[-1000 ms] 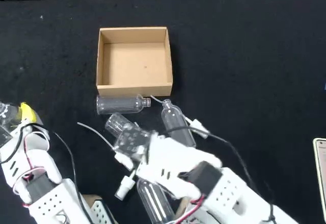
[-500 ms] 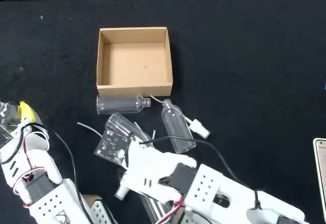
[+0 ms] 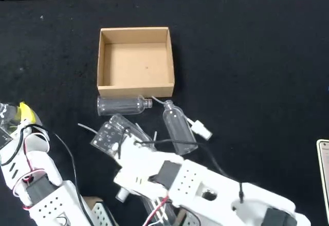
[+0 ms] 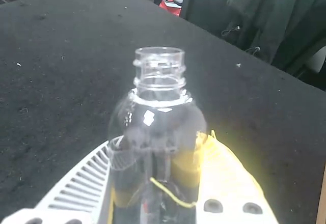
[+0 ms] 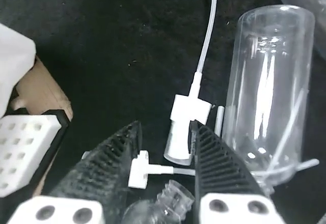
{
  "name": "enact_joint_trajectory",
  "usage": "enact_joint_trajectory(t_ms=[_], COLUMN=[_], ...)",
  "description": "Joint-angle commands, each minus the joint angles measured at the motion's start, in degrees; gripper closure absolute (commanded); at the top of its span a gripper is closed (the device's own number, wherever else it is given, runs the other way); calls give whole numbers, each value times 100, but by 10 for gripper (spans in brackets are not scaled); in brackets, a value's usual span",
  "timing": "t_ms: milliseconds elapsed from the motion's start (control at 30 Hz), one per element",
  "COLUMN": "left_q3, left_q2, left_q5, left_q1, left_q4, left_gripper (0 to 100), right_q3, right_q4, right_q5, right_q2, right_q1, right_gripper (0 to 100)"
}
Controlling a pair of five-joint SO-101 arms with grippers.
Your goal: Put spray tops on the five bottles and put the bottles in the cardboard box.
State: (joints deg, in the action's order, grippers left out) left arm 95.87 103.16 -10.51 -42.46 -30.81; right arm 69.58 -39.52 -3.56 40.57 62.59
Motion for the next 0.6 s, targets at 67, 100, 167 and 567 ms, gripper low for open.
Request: enact_joint_trajectory(t_ms=[67,100,167,567], left_q3=[92,92,92,92], left_q2=[123,123,123,123], left_q5=[-53,-53,-53,-53], left_q1=[-13,-13,-13,-13], left_q4=[132,132,132,132], left_gripper=[957,957,957,957], right_q3=[-268,-259,-259,-233], right_q4=[615,712,791,765], right_q5=[-35,-35,-35,26], right_q2=[-708,-787,-875,-927], right_q1=[158,149,70,-554], right_gripper=[864,864,864,860])
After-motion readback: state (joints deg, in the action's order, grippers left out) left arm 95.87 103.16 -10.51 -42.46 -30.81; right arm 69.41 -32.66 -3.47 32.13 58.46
